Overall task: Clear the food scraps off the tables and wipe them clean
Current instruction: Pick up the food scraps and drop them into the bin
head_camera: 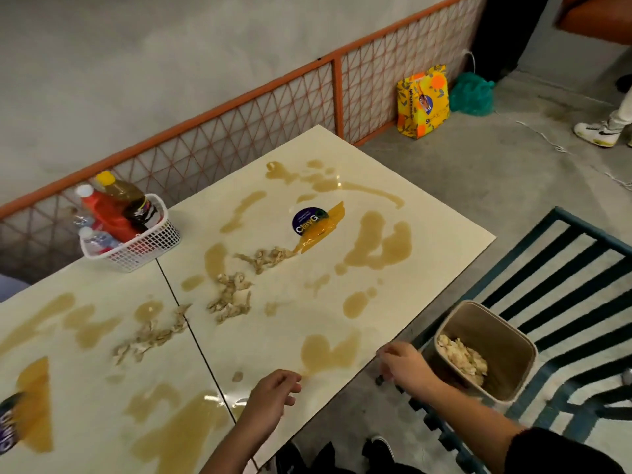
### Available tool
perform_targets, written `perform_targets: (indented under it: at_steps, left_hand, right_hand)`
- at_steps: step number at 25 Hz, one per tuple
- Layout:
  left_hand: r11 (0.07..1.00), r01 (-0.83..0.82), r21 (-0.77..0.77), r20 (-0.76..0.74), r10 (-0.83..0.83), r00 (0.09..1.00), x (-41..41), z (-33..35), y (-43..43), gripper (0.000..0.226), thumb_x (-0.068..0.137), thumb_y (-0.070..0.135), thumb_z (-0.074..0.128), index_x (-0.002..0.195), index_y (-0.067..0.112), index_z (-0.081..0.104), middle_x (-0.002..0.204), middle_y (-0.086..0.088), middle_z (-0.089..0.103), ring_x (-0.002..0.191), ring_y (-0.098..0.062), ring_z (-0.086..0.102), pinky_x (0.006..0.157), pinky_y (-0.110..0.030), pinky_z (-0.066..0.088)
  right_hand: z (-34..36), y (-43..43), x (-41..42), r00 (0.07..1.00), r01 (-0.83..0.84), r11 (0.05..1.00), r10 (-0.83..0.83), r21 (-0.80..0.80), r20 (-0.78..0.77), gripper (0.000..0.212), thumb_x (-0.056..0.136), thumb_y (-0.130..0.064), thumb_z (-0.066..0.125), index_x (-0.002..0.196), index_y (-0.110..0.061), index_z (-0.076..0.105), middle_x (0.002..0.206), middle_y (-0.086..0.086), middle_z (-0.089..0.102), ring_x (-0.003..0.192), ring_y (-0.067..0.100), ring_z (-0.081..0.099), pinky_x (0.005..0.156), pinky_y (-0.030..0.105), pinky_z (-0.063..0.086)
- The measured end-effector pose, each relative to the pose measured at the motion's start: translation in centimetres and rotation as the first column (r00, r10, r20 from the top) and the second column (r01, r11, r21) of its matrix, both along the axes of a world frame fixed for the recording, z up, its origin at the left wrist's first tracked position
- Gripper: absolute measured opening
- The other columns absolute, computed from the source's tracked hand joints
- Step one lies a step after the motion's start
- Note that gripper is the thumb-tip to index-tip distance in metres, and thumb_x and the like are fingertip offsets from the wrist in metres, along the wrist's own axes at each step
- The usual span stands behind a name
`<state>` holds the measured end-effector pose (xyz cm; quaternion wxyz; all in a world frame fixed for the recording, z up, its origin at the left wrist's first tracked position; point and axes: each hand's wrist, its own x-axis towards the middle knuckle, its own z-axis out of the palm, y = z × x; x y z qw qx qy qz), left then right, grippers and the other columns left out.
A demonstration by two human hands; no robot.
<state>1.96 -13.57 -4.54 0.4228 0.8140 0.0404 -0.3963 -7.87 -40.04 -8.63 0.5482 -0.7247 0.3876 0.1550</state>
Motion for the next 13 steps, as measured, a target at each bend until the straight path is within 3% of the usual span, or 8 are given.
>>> perform_targets:
  at_steps: [2, 5, 10, 13]
  left_hand:
    - [1.0, 0.003, 0.023, -0.019, -0.003, 1.0, 0.9, -0.3, 2.9, 0.019, 0.098, 0.033, 0.054, 0.097, 0.024, 0.071, 0.095, 0.003, 0.075, 0.073, -0.008, 0.065, 0.066, -0.026, 0.044]
    - [0.998, -0.067, 0.01, -0.017, 0.067, 0.998, 2.0, -0.6, 6.8, 0.02, 0.099, 0.029, 0.055, 0.096, 0.02, 0.072, 0.093, 0.002, 0.074, 0.07, -0.005, 0.063, 0.059, -0.017, 0.044]
    - [0.983, -0.183, -0.005, -0.025, 0.183, 0.983, 3.0, -1.7, 12.8, 0.02, 0.098, 0.024, 0.055, 0.091, 0.018, 0.073, 0.09, -0.001, 0.074, 0.066, -0.005, 0.062, 0.055, -0.013, 0.043]
    - [0.966, -0.259, -0.001, -0.039, 0.259, 0.965, 3.4, -2.6, 16.4, 0.02, 0.098, 0.024, 0.055, 0.09, 0.017, 0.072, 0.088, -0.001, 0.073, 0.065, -0.005, 0.061, 0.052, -0.012, 0.041]
  right_hand:
    - [0.6, 4.0, 2.7, 0.946, -0.32, 0.942, 0.323, -0.104, 0.011, 0.022, 0.102, -0.021, 0.049, 0.11, -0.015, 0.069, 0.089, -0.001, 0.072, 0.078, 0.014, 0.067, 0.066, 0.023, 0.051]
    - [1.3, 8.9, 6.6, 0.749, -0.642, 0.714, 0.661, -0.281, -0.031, 0.031, 0.101, -0.023, 0.043, 0.116, -0.016, 0.068, 0.105, 0.002, 0.071, 0.091, 0.02, 0.065, 0.078, 0.03, 0.05]
    - [-0.5, 15.8, 11.4, 0.446, -0.846, 0.366, 0.884, -0.387, -0.139, 0.038, 0.1, -0.027, 0.04, 0.128, -0.017, 0.063, 0.127, 0.008, 0.06, 0.117, 0.028, 0.056, 0.096, 0.037, 0.048]
    - [-1.5, 19.5, 14.1, 0.381, -0.873, 0.269, 0.897, -0.408, -0.223, 0.042, 0.102, -0.031, 0.041, 0.141, -0.022, 0.052, 0.134, 0.008, 0.051, 0.123, 0.029, 0.052, 0.1, 0.038, 0.046]
